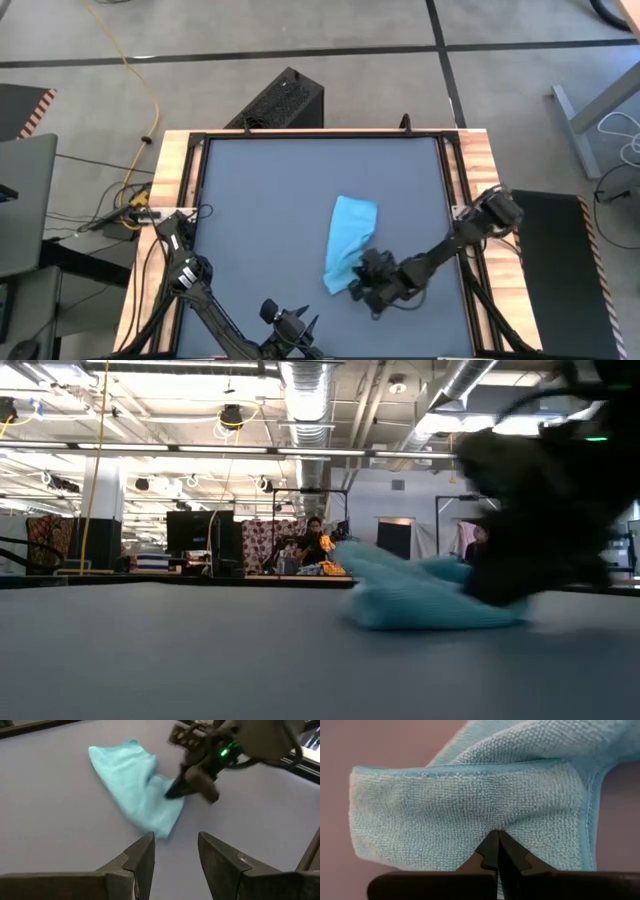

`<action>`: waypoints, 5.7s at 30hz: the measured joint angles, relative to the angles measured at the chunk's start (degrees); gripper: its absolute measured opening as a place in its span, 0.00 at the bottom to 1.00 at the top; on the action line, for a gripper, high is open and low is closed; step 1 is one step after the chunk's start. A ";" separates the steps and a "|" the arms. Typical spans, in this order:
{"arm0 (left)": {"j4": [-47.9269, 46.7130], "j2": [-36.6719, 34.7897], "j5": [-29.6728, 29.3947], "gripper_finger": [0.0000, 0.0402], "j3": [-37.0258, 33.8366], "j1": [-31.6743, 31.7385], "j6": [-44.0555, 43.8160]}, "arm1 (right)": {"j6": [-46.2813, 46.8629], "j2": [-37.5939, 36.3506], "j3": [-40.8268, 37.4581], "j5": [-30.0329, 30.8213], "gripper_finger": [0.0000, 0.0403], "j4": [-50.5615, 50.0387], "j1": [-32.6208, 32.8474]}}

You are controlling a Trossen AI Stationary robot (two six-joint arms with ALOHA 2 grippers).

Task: Roll towel
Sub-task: Roll the blue microfiber towel

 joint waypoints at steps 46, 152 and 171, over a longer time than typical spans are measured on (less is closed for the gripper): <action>-3.96 0.00 -7.22 0.35 0.00 -1.78 -2.00 | -16.15 -22.44 9.60 6.85 0.60 -24.98 9.53; 101.45 -12.31 40.89 0.03 -34.73 38.37 36.50 | 14.69 -45.79 -17.14 11.30 0.45 -49.37 26.14; 67.33 -34.12 22.13 0.03 -61.65 19.87 17.50 | 20.50 -45.79 -17.14 12.34 0.45 -49.24 22.23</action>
